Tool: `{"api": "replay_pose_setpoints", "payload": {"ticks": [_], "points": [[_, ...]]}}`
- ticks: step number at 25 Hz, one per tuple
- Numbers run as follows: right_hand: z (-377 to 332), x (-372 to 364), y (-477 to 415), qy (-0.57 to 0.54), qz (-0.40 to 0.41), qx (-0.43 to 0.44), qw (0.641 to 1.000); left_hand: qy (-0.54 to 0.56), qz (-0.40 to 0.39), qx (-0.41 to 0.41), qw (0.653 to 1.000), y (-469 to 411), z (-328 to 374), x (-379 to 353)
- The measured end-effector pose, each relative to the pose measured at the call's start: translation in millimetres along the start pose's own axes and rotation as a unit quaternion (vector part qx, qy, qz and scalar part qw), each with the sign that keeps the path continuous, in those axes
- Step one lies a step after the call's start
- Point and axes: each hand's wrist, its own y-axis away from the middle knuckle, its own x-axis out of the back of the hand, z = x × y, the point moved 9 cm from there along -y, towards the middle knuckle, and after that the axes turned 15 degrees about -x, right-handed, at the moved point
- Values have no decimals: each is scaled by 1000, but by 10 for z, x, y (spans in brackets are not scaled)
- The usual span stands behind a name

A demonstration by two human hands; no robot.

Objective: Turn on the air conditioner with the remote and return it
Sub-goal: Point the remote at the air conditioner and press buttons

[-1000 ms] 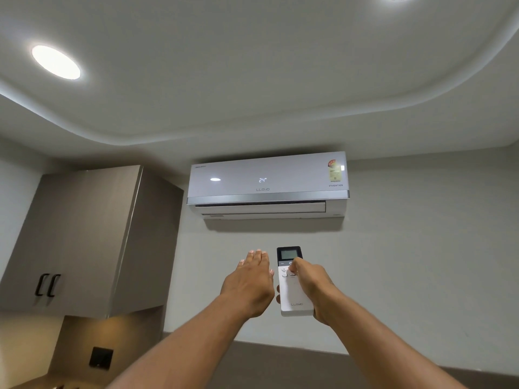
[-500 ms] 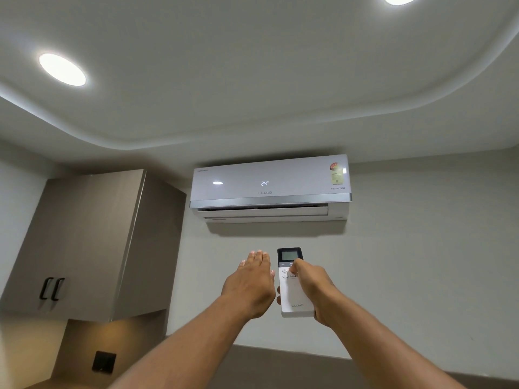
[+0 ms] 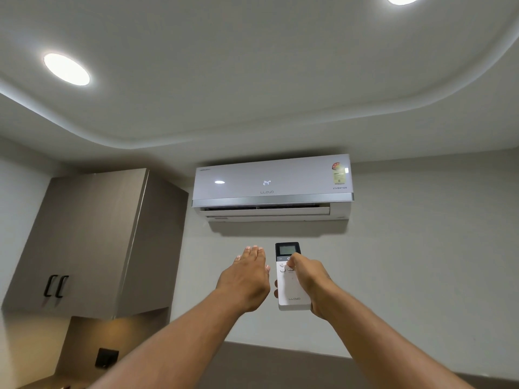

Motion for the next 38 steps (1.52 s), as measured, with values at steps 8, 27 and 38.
{"api": "replay_pose_setpoints", "payload": {"ticks": [8,27,38], "points": [[28,-87,-9,2,4,1,1000,7,0,-1,1000,41,23,28],[48,-12,11,-11,14,5,1000,29,1,-2,1000,44,141,31],[35,-10,54,-8,11,2,1000,22,-6,0,1000,61,165,79]]}}
